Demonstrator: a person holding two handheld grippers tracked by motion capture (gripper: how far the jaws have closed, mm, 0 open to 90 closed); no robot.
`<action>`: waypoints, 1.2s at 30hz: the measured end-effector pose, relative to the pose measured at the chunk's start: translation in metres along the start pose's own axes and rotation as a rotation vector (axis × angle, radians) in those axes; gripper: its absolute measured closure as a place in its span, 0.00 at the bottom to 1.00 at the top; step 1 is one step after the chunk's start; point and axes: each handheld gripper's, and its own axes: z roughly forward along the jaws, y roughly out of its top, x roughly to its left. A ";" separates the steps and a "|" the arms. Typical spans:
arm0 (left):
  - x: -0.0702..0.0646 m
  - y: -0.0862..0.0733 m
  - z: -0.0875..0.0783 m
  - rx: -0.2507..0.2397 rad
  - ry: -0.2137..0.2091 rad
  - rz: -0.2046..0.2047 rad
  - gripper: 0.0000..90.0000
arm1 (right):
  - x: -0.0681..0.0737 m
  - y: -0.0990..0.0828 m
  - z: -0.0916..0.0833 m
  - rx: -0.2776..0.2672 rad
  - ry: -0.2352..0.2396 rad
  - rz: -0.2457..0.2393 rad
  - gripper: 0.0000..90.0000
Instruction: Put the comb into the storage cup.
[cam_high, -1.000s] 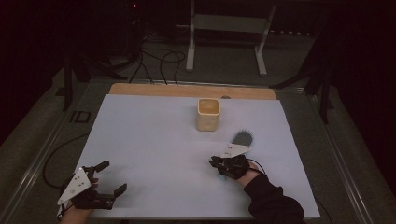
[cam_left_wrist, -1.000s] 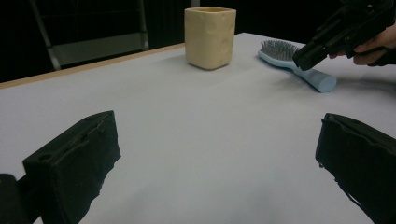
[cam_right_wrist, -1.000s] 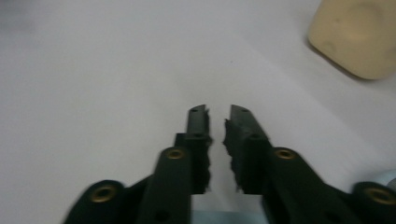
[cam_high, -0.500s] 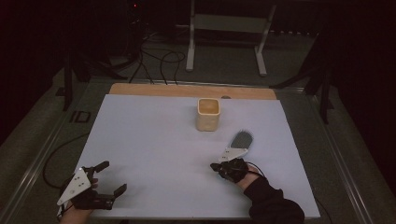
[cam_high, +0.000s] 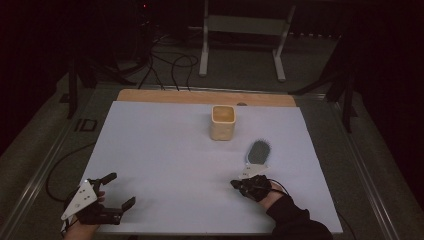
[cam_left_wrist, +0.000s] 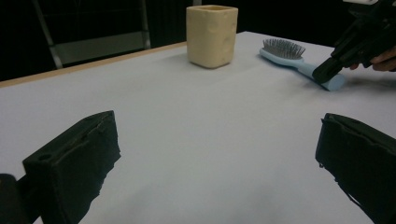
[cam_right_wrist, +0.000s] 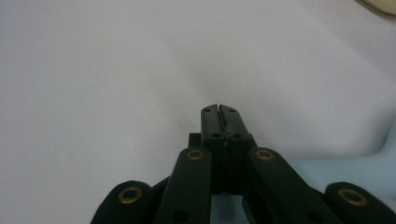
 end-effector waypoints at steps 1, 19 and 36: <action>0.000 0.000 0.000 -0.004 0.001 -0.002 0.00 | 0.000 -0.002 -0.002 0.002 -0.002 0.006 1.00; 0.000 0.000 0.000 0.000 0.004 -0.005 0.00 | -0.011 -0.045 -0.038 0.030 -0.059 0.112 1.00; 0.000 0.000 0.000 0.004 0.006 -0.003 0.00 | -0.032 -0.078 -0.062 0.047 -0.117 0.204 1.00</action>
